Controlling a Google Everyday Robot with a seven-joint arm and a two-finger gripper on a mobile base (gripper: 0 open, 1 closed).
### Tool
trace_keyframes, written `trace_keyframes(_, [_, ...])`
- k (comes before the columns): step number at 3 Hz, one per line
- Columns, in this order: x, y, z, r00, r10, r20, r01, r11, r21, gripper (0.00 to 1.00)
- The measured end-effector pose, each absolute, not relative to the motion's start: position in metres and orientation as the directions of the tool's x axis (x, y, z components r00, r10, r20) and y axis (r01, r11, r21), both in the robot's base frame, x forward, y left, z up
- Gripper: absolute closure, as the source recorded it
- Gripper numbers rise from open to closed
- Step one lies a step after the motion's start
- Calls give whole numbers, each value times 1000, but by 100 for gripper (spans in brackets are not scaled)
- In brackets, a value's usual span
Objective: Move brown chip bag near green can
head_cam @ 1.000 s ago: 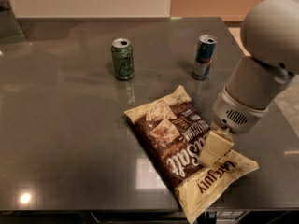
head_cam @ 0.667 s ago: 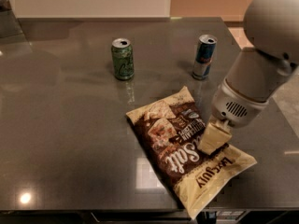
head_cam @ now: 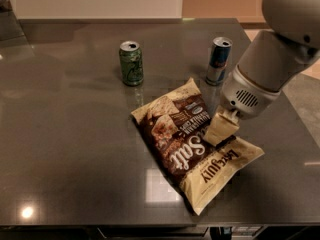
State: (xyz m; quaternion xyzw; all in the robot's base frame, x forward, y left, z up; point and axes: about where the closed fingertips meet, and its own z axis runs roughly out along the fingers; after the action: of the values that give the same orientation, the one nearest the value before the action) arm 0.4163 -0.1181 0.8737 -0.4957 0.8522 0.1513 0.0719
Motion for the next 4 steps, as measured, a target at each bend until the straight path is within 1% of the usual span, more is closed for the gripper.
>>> trace_keyframes(2, [466, -109, 874, -519, -787, -333, -855, 477, 204, 100])
trace_keyframes(4, [500, -94, 869, -505, -789, -350, -863, 460, 208, 100])
